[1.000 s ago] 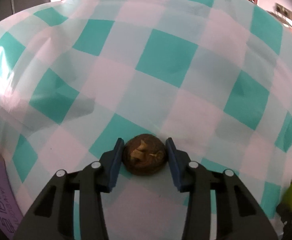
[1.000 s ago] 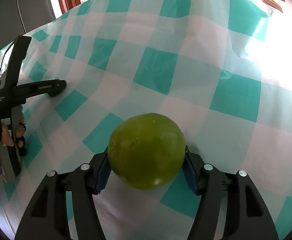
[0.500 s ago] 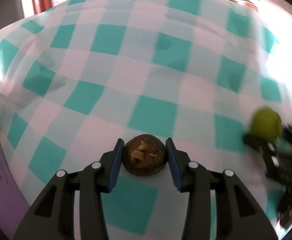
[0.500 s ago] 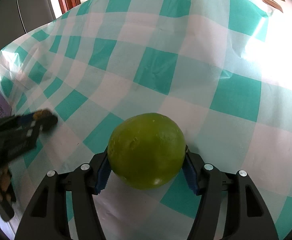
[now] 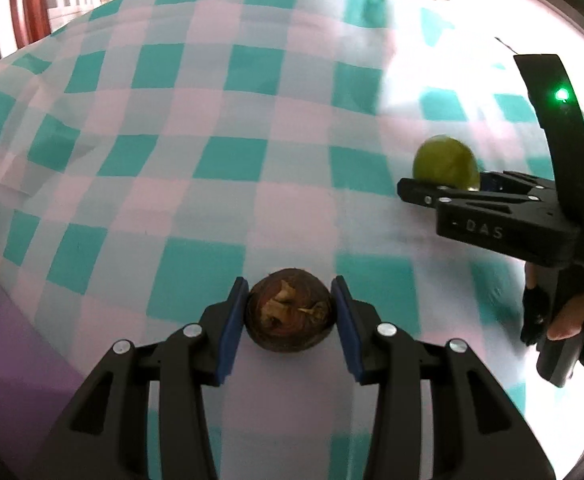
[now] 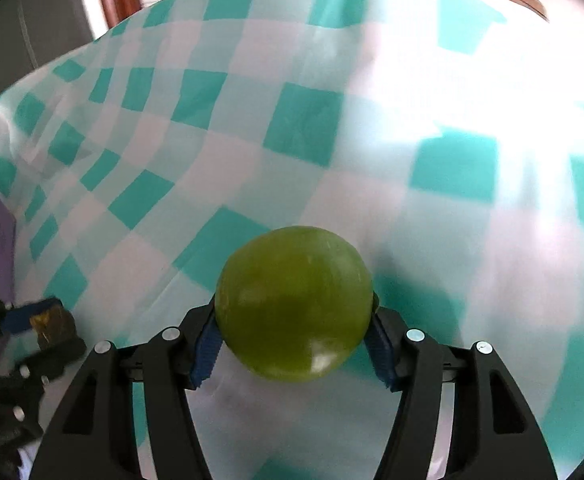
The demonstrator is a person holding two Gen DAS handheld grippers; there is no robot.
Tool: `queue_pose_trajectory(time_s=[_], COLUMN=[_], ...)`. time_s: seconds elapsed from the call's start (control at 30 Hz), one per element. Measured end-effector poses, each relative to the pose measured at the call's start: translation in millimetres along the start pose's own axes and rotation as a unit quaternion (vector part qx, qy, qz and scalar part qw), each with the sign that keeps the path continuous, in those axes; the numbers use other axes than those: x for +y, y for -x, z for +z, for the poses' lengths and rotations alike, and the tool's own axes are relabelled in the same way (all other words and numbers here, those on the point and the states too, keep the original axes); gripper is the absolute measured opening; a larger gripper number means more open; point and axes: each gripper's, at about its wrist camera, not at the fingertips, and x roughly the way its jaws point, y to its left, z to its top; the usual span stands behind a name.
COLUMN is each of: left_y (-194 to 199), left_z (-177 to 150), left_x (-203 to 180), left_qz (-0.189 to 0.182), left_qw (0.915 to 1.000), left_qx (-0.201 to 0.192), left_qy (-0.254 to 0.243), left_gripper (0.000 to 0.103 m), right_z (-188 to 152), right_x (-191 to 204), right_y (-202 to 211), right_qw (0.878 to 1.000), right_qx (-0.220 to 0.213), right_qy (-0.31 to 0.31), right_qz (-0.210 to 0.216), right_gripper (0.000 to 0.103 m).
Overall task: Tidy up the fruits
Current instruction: 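Carry the green fruit and chestnut over the white box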
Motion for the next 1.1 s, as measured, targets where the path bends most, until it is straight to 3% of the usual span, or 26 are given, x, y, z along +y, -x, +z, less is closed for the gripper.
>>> queue_pose_trajectory(time_s=[0.17, 0.33, 0.6, 0.83, 1.1], left_y=[25.9, 86.0, 140.1, 180.0, 232.3], left_z=[-37.3, -90.6, -137.1, -149.1, -144.9], left_x=[2.0, -7.3, -5.8, 3.0, 15.2], left_qz=[-0.02, -0.031, -0.054, -0.069, -0.086], left_qw=[0.9995, 0.9977, 0.9924, 0.9899, 0.9866], left_qx=[0.009, 0.013, 0.009, -0.018, -0.075], left_qy=[-0.024, -0.058, -0.111, -0.122, -0.116], left_gripper=[0.043, 0.043, 0.043, 0.043, 0.043], right_z=[-46.4, -90.9, -141.7, -162.2, -146.7], right_x=[16.9, 42.4, 71.8, 95.0, 118.7], right_y=[38.5, 73.2, 123.8, 165.5, 201.9], right_qw=[0.999, 0.999, 0.997, 0.997, 0.998], right_qx=[0.017, 0.033, 0.037, 0.023, -0.007], right_qy=[-0.036, -0.034, -0.063, -0.067, -0.059], right_qz=[-0.003, -0.006, -0.006, -0.011, -0.006], right_gripper=[0.06, 0.06, 0.06, 0.06, 0.06])
